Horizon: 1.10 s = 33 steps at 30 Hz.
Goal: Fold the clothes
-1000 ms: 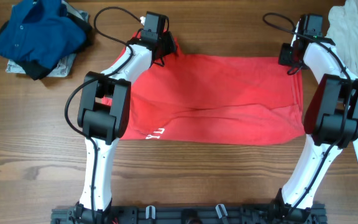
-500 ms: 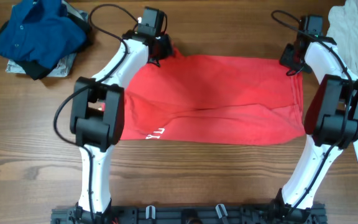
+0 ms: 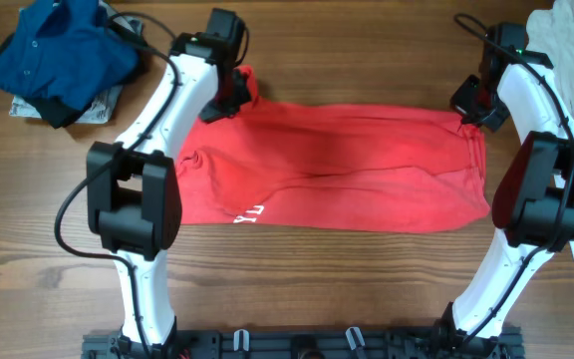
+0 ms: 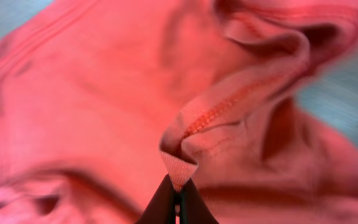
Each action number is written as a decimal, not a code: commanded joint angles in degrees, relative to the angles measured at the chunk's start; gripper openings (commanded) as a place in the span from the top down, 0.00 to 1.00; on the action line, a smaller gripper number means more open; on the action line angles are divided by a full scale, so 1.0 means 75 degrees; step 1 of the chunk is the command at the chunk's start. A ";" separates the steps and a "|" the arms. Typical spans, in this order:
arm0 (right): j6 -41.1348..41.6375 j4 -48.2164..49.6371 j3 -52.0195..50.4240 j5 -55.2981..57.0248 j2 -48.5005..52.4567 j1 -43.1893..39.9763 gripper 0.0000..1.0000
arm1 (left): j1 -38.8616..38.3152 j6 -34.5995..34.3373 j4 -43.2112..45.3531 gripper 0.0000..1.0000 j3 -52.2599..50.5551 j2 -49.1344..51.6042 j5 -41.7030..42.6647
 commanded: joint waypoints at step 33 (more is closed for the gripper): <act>-0.1180 -0.0705 -0.0737 -0.2375 -0.0994 -0.0102 0.35 | 0.0845 0.0968 0.1367 0.31 0.0035 0.0833 0.0667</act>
